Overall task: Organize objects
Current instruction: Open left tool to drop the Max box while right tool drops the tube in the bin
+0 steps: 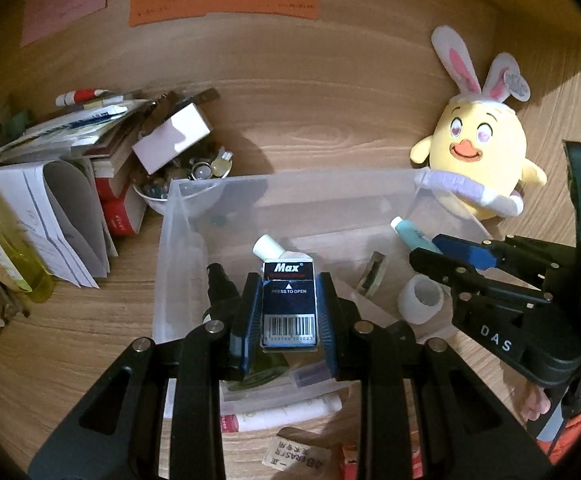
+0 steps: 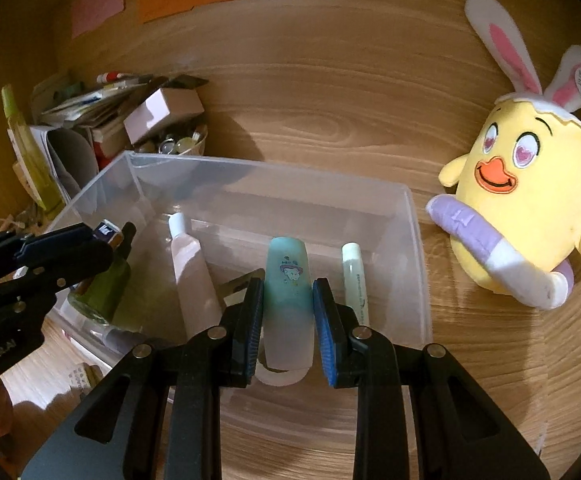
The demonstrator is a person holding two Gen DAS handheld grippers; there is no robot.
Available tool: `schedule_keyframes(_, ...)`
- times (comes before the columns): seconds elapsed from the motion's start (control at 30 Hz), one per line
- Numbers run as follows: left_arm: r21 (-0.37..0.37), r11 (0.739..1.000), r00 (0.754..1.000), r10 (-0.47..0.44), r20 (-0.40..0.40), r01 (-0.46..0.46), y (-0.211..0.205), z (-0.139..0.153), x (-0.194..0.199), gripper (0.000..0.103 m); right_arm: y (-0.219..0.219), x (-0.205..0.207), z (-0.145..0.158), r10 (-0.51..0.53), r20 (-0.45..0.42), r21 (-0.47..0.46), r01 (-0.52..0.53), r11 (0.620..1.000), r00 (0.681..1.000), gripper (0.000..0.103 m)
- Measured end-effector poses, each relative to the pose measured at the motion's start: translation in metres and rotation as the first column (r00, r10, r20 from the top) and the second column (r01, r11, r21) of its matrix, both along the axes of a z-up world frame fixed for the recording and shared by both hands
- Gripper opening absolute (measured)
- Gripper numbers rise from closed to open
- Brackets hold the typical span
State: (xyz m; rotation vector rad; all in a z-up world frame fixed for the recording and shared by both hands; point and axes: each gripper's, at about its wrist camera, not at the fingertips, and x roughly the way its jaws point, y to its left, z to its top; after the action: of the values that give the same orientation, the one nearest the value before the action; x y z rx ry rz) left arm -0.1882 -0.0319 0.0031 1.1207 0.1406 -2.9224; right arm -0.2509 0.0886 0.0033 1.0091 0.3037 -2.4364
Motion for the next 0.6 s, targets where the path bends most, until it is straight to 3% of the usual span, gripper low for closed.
schedule_keyframes(0.23,-0.014,1.0,1.0,-0.01,0.014,0.01,0.003,-0.003,-0.002,0.027,-0.002,0.001,0.0,0.008,0.002,-0.001,-0.008,1.0,1.0,0.023)
schedule_keyframes(0.43,-0.015,1.0,1.0,-0.007,-0.005,0.007,0.004,0.002,0.003,0.04,-0.002,0.004,0.002,0.001,-0.014,0.009,-0.001,1.0,1.0,0.023)
schedule_keyframes(0.6,-0.025,1.0,1.0,-0.007,-0.025,0.006,0.007,0.009,0.01,0.047,0.001,0.006,0.007,-0.014,-0.029,0.004,0.014,1.0,0.999,0.033)
